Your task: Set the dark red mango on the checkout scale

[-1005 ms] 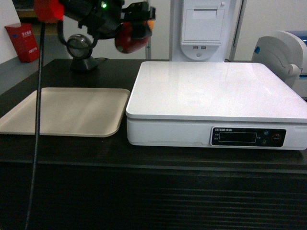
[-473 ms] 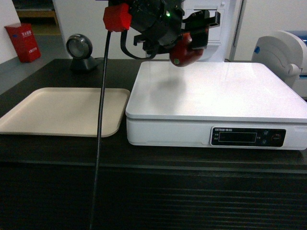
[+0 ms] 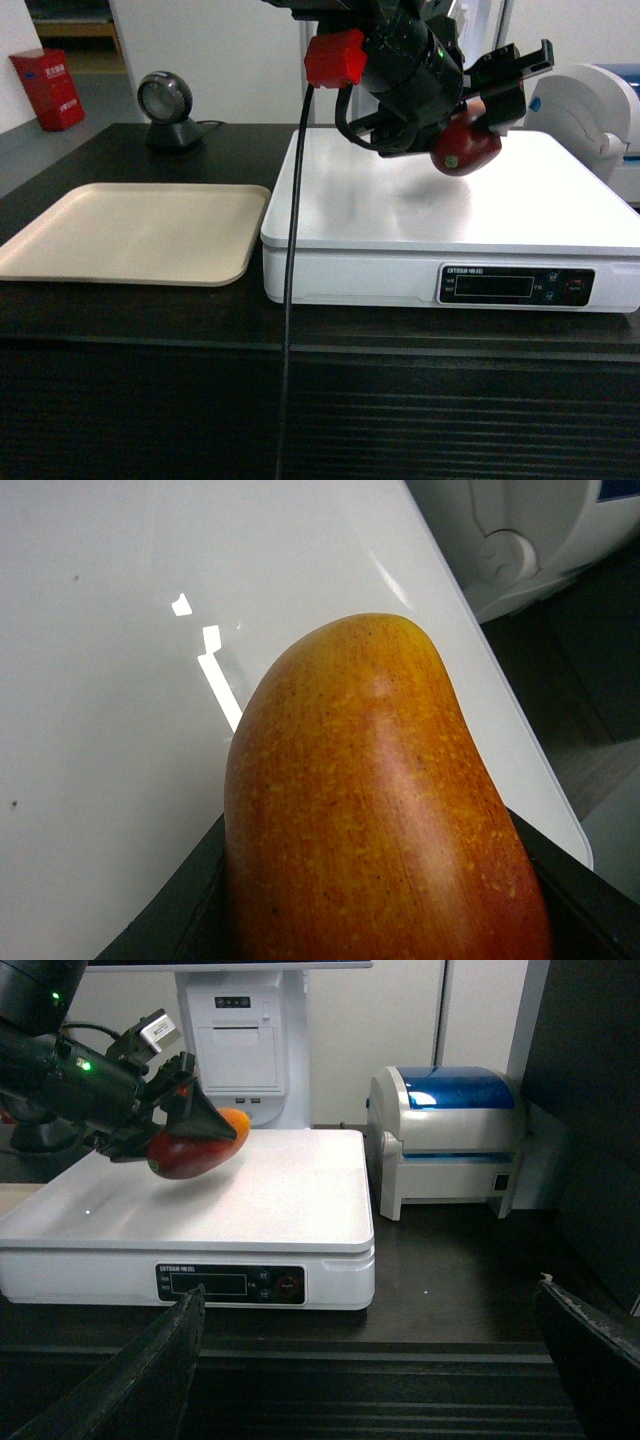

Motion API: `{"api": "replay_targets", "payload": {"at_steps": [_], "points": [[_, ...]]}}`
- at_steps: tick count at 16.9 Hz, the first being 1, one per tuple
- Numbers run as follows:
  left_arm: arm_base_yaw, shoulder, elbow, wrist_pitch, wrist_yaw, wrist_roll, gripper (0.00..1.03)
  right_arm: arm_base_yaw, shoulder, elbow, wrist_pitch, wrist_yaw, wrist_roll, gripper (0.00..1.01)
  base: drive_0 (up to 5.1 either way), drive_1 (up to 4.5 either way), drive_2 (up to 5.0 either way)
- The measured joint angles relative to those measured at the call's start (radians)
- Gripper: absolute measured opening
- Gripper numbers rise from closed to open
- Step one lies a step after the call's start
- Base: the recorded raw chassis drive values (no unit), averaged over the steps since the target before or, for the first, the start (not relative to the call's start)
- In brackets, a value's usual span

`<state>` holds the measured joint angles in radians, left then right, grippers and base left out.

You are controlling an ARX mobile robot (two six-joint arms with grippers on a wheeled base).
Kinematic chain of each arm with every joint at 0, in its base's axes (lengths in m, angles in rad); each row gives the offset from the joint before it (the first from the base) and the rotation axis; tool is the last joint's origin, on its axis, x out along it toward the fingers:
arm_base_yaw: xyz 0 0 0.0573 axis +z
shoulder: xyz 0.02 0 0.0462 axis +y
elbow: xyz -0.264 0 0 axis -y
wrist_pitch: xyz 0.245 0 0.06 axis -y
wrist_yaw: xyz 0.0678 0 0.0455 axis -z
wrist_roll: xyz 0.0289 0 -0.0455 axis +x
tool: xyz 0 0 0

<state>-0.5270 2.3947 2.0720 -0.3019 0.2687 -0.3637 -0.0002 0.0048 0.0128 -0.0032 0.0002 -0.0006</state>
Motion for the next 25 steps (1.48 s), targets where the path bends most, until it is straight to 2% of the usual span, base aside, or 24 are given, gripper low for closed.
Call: {"api": "replay_targets", "payload": {"at_steps": [2, 4, 8, 9, 12, 13, 14, 16, 17, 18, 19, 20, 22, 24, 25], "points": [[0.0, 0.013, 0.011, -0.028, -0.026, -0.051, 0.61, 0.0, 0.0, 0.0, 0.0, 0.0, 0.0, 0.98, 0.0, 0.0, 0.0], [0.0, 0.013, 0.011, -0.053, -0.035, -0.074, 0.61, 0.0, 0.0, 0.0, 0.0, 0.0, 0.0, 0.98, 0.0, 0.0, 0.0], [-0.019, 0.021, 0.009, -0.091, -0.041, -0.09, 0.61, 0.0, 0.0, 0.0, 0.0, 0.0, 0.0, 0.98, 0.0, 0.0, 0.0], [-0.021, 0.021, 0.01, -0.096, -0.04, -0.098, 0.65, 0.0, 0.0, 0.0, 0.0, 0.0, 0.0, 0.98, 0.0, 0.0, 0.0], [-0.023, 0.021, 0.013, -0.106, -0.039, -0.101, 0.94, 0.0, 0.0, 0.0, 0.0, 0.0, 0.0, 0.98, 0.0, 0.0, 0.0], [-0.022, 0.021, 0.017, -0.105, -0.039, -0.101, 1.0, 0.0, 0.0, 0.0, 0.0, 0.0, 0.0, 0.98, 0.0, 0.0, 0.0], [-0.021, 0.021, 0.021, -0.1, -0.033, -0.101, 0.97, 0.0, 0.0, 0.0, 0.0, 0.0, 0.0, 0.98, 0.0, 0.0, 0.0], [-0.014, 0.021, 0.024, -0.078, -0.035, -0.1, 0.98, 0.0, 0.0, 0.0, 0.0, 0.0, 0.0, 0.98, 0.0, 0.0, 0.0], [-0.012, 0.021, 0.024, -0.057, -0.054, -0.097, 0.98, 0.0, 0.0, 0.0, 0.0, 0.0, 0.0, 0.98, 0.0, 0.0, 0.0], [-0.011, 0.014, 0.003, 0.014, -0.094, -0.071, 0.98, 0.0, 0.0, 0.0, 0.0, 0.0, 0.0, 0.98, 0.0, 0.0, 0.0], [-0.01, -0.012, -0.052, 0.1, -0.14, -0.027, 0.98, 0.0, 0.0, 0.0, 0.0, 0.0, 0.0, 0.98, 0.0, 0.0, 0.0], [-0.005, -0.042, -0.103, 0.178, -0.157, 0.019, 0.98, 0.0, 0.0, 0.0, 0.0, 0.0, 0.0, 0.98, 0.0, 0.0, 0.0], [0.002, -0.133, -0.234, 0.417, -0.138, 0.129, 0.98, 0.0, 0.0, 0.0, 0.0, 0.0, 0.0, 0.98, 0.0, 0.0, 0.0], [0.024, -0.24, -0.346, 0.602, -0.084, 0.169, 0.98, 0.0, 0.0, 0.0, 0.0, 0.0, 0.0, 0.98, 0.0, 0.0, 0.0], [0.038, -0.286, -0.396, 0.665, -0.061, 0.17, 0.98, 0.0, 0.0, 0.0, 0.0, 0.0, 0.0, 0.98, 0.0, 0.0, 0.0]]}}
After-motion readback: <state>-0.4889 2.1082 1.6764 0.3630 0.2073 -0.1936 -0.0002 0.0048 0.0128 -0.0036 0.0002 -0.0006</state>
